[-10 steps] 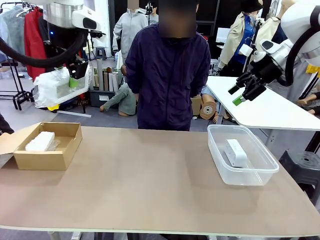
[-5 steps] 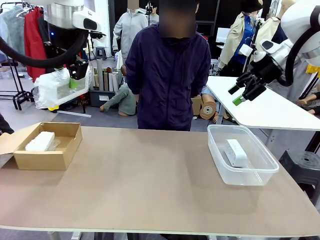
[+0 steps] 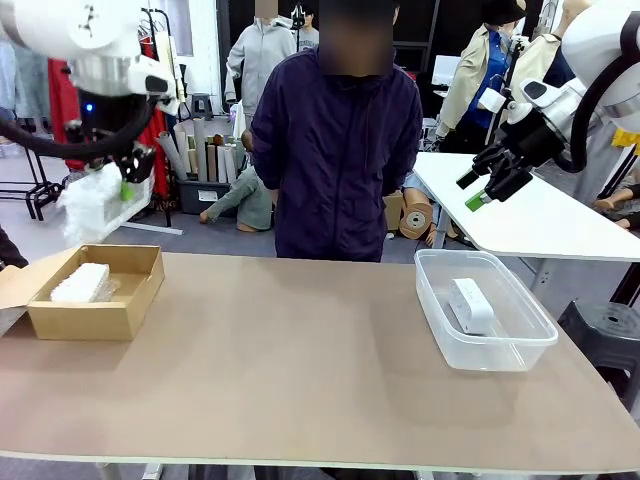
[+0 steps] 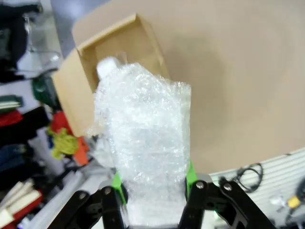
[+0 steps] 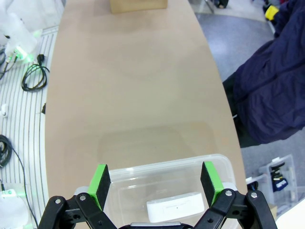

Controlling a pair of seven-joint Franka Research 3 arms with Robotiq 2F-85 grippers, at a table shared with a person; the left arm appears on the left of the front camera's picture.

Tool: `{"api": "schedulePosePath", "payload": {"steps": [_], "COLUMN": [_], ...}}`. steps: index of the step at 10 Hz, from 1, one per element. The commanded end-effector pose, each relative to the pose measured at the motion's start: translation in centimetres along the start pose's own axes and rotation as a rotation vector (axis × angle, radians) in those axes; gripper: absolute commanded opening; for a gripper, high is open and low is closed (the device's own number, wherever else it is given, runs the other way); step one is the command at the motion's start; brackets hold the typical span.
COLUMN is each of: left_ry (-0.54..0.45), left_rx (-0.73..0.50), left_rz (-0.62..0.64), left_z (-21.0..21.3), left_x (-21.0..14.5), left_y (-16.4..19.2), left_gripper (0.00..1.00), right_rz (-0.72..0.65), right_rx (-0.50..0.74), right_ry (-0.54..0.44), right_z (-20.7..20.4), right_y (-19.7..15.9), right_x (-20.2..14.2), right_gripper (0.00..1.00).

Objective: Separate and place wrapped and unwrapped clocks.
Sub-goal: If the picked Digital clock is wrapped, place it in the Package Box ; if not, place it in the Organizing box.

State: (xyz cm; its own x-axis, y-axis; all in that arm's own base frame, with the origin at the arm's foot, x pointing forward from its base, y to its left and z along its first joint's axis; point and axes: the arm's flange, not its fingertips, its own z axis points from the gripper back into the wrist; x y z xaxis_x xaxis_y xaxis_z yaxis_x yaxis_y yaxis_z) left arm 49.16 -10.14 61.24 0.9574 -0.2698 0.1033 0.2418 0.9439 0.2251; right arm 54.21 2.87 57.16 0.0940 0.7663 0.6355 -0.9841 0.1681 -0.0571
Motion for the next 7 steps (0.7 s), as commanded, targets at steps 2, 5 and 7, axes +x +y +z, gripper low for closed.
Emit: {"api": "schedulePosePath", "payload": {"steps": [2, 5, 7], "left_ry": [0.000, -0.075, -0.055], "left_rx": [-0.070, -0.002, 0.001], "left_rz": [0.110, 0.210, 0.271], "left_z": [-4.7, -9.5, -10.2], "left_x": [-0.1, 2.2, 3.6], "left_y": [1.1, 3.5, 4.5], "left_gripper": [0.00, 0.00, 0.00], "right_rz": [0.003, 0.003, 0.003], "right_rx": [0.000, 0.000, 0.000], "right_ry": [-0.002, -0.002, -0.002], "right_z": [0.1, 0.1, 0.1], "right_y": [-0.1, -0.1, -0.1], "right_x": [0.1, 0.1, 0.1], "right_gripper": [1.00, 1.00, 1.00]}}
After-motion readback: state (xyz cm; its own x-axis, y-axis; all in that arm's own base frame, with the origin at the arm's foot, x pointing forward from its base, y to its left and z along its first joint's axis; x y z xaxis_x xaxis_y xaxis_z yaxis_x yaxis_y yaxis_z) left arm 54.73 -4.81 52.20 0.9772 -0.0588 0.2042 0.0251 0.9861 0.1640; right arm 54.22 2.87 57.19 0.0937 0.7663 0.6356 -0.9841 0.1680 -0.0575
